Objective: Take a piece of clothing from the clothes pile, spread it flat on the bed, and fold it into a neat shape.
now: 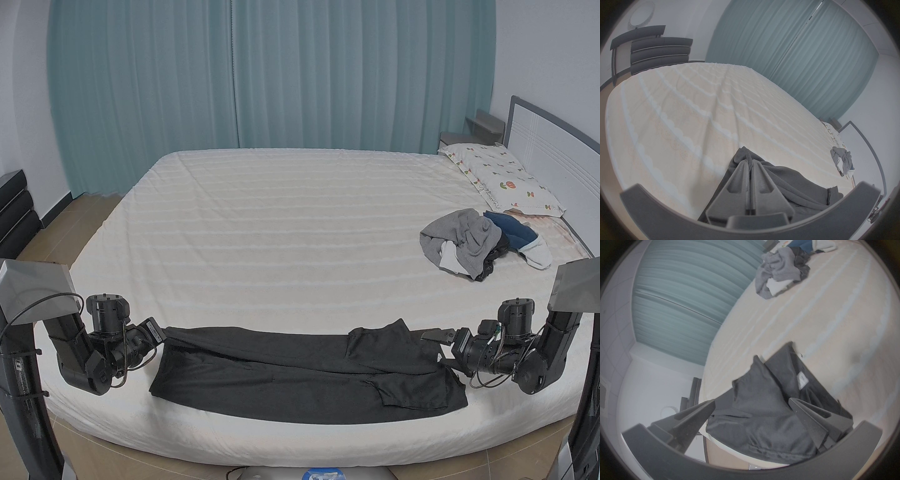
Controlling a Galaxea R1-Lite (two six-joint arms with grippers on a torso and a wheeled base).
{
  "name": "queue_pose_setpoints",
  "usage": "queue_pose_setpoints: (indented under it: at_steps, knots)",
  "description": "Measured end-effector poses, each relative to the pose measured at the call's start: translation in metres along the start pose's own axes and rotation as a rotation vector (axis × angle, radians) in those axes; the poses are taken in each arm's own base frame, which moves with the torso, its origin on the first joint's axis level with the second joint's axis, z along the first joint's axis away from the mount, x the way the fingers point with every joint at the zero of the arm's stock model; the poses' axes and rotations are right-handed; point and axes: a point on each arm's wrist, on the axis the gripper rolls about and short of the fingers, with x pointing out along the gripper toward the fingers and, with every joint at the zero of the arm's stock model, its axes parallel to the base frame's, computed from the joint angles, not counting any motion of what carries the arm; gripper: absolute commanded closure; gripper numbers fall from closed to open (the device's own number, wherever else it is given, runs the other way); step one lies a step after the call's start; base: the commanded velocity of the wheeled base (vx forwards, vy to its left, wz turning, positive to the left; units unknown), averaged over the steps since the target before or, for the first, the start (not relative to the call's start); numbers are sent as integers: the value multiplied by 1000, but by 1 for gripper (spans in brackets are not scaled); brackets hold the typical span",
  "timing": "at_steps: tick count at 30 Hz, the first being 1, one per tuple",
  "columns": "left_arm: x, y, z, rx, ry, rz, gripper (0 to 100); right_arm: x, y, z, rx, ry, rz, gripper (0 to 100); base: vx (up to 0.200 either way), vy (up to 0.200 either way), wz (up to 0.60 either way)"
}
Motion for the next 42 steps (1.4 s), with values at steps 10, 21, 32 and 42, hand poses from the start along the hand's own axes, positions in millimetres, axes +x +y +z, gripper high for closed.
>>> queue_pose_setpoints:
  at_steps: [10,21,32,42]
  knots:
    - [0,-3,5,-24,-21,-10,100,10,6,-5,19,11,-134,0,0,0,0]
    - [3,-6,8,-46,-36,-19,100,23,20,-18,-13,12,-216,0,0,0,0]
    - [4,-6,10,-47,-54,-7,100,38,23,-25,-4,-4,-280,0,0,0,0]
    - [5,-6,10,-47,-54,-7,100,28,28,-27,7,30,-333,0,0,0,0]
